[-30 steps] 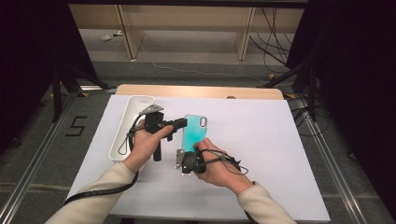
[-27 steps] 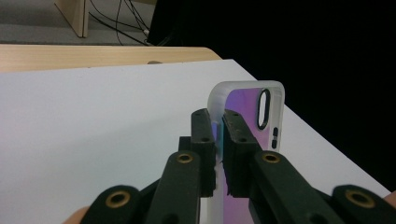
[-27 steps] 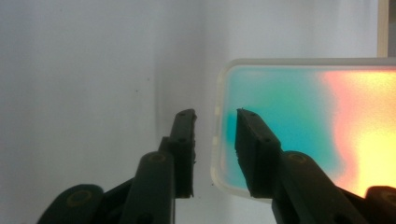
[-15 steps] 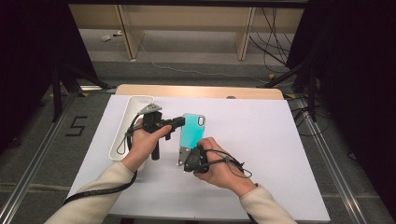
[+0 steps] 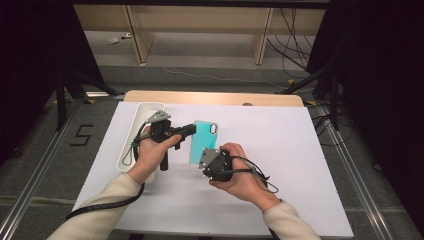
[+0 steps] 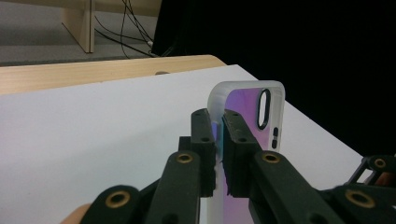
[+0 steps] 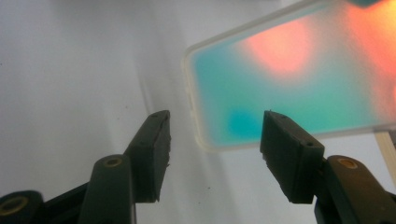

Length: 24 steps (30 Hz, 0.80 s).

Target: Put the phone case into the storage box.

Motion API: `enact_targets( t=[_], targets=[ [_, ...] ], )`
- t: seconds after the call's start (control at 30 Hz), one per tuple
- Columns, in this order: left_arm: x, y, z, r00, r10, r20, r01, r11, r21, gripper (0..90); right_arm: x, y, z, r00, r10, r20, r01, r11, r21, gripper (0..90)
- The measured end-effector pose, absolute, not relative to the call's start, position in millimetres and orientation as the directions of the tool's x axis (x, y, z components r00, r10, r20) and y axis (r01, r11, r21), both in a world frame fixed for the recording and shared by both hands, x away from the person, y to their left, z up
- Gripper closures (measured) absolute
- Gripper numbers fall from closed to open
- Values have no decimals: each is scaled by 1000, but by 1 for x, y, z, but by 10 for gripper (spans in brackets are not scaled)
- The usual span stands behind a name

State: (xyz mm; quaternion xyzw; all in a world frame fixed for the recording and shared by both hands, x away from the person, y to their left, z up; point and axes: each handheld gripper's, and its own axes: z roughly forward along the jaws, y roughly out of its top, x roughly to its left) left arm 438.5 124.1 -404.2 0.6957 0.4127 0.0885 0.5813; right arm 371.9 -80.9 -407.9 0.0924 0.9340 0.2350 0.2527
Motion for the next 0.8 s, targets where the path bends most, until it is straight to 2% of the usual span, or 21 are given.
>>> enact_targets(
  t=[0.3, 0.47, 0.8],
  targets=[
    [437, 129, -403, 649, 683, -337, 454, 7, 891, 839, 372, -95, -406, -849, 421, -319, 157, 777, 610, 353],
    [436, 130, -403, 655, 679, -333, 449, 5, 894, 839, 373, -106, -402, -847, 456, -274, 180, 731, 659, 336],
    [433, 135, -399, 658, 679, -326, 439, 7, 899, 839, 372, -130, -403, -825, 527, -203, 246, 658, 711, 276]
  ],
)
